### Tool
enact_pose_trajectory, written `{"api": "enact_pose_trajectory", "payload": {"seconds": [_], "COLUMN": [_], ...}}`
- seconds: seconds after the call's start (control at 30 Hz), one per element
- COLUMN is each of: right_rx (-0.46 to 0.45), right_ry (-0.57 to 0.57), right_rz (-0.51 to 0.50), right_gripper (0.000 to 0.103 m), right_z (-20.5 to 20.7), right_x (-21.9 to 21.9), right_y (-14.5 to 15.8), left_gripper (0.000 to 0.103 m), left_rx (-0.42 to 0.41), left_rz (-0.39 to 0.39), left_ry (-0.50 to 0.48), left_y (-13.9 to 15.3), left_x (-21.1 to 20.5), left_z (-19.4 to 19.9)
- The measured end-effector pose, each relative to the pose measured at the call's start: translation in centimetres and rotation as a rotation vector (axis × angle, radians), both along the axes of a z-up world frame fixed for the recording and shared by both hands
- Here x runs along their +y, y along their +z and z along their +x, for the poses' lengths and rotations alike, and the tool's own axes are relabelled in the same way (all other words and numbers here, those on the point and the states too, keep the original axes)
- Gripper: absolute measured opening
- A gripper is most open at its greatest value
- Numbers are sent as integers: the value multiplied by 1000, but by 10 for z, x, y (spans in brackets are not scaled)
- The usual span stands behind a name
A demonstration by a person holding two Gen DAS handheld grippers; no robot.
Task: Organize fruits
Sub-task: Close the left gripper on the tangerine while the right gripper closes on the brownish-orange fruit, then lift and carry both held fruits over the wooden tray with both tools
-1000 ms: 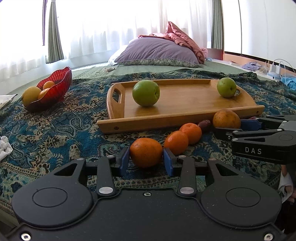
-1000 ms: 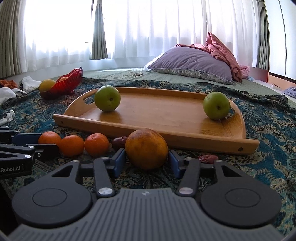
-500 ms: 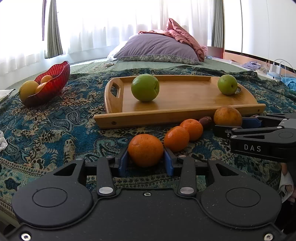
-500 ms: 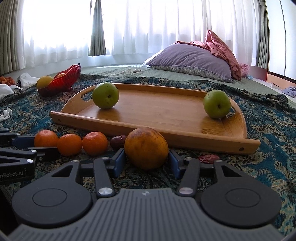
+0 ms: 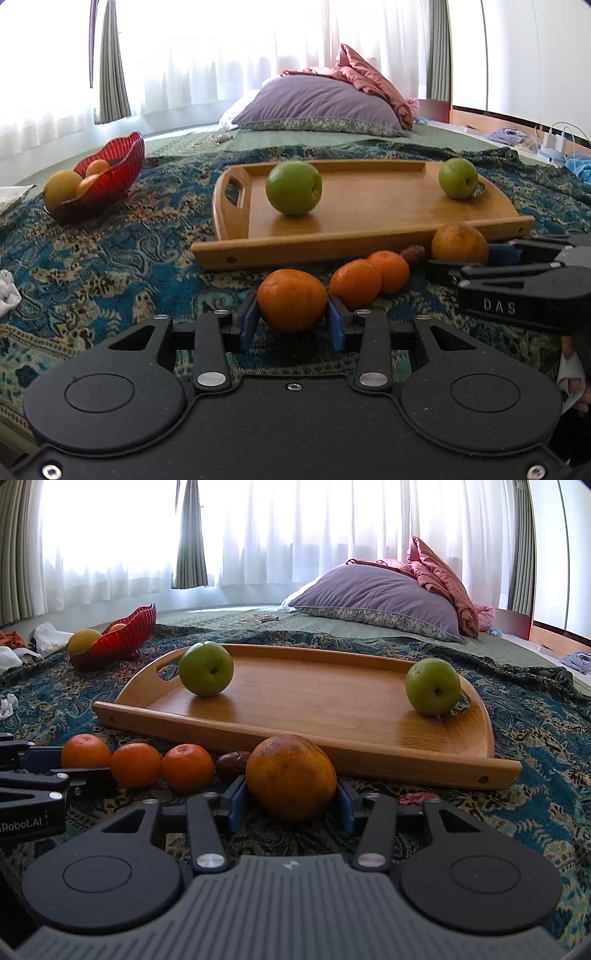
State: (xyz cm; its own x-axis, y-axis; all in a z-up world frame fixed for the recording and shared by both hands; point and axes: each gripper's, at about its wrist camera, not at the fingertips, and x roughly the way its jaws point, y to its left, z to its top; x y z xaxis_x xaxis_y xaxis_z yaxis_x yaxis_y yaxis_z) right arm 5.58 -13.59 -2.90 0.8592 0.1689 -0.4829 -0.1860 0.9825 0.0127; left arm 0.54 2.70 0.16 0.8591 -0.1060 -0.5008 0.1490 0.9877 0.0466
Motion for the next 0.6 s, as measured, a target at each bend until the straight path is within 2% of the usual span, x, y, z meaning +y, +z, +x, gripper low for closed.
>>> {"api": "enact_pose_trajectory", "payload": {"seconds": [0.33,0.6], "right_rx": [-40,-62], "right_ry": [0,-50], "right_rz": [-6,27], "right_gripper": [53,53], "right_z": [0,25], "right_x": [1,-14], "right_y": [24,46], "left_gripper": [37,37], "left_rx": [-70,-99], "left_rz": [-12,-18], "left_ry": [-9,-23], "left_y": [31,60], "left_x": [0,-8], "left_z": [14,46]}}
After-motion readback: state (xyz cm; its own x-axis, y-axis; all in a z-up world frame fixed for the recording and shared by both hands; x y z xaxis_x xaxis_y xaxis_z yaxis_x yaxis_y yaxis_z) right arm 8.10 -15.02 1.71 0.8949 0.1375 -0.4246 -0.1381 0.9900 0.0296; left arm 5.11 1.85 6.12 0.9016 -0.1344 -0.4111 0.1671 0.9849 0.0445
